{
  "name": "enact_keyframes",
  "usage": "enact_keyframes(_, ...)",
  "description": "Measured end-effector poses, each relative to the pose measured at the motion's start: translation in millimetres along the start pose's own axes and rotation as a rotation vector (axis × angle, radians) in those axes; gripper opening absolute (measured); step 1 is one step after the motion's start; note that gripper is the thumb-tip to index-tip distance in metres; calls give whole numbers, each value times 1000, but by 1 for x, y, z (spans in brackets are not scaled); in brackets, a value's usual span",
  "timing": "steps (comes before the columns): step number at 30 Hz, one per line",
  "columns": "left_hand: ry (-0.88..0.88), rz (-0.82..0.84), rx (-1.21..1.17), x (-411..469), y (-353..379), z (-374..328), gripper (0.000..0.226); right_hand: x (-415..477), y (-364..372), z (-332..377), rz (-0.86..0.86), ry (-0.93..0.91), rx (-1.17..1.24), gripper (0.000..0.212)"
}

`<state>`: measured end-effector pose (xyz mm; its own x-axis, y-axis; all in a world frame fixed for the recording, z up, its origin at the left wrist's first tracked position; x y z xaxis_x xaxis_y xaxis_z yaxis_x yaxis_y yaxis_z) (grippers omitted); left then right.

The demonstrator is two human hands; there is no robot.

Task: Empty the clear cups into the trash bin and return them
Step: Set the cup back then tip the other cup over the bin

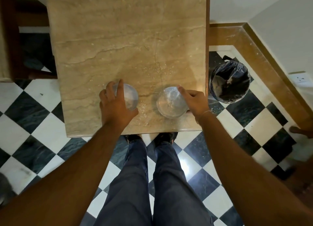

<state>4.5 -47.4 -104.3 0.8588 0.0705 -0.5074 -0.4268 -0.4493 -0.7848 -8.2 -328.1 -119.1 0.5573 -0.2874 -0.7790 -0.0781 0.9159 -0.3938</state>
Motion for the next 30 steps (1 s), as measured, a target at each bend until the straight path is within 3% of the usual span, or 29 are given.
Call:
enact_keyframes(5, 59, -37, -55, -10, -11, -11, 128, 12, 7, -6, -160, 4, -103, 53)
enact_keyframes(10, 177, -50, -117, -28, -18, -44, 130, 1, 3, 0, -296, -221, -327, 28)
enact_keyframes(12, 237, -38, -173, -36, -17, -64, 130, -8, 0, 8, -348, -323, -300, 22)
enact_keyframes(14, 303, -15, -253, -43, -15, -87, 130, -21, -1, 19, -141, -281, -85, 33)
enact_keyframes(17, 400, 70, -388, -53, -9, -120, 134, -51, -9, 29, 407, -28, 458, 76)
enact_keyframes(20, 533, 143, -431, -57, -2, -145, 136, -67, -32, 19, 475, 99, 778, 75)
enact_keyframes(24, 570, 220, -365, -45, 10, -146, 144, -55, -70, 6, 211, 53, 880, 63)
enact_keyframes(27, 431, 108, -369, -32, 17, -109, 113, -38, -112, -4, -122, -13, 856, 81)
enact_keyframes(30, 267, -63, -343, -22, 17, -60, 89, -28, -151, -17, -590, -236, 417, 84)
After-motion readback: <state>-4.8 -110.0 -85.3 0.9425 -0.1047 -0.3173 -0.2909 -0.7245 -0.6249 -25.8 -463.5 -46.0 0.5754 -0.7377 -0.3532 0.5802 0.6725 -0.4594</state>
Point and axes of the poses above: each hand's wrist, its own x-axis towards the middle knuckle, its own y-axis out of the palm, z = x × y, the point moved 1 cm from there along x, towards the middle knuckle, and after that the axes turned 11 degrees about -x, right-handed, at the moved point
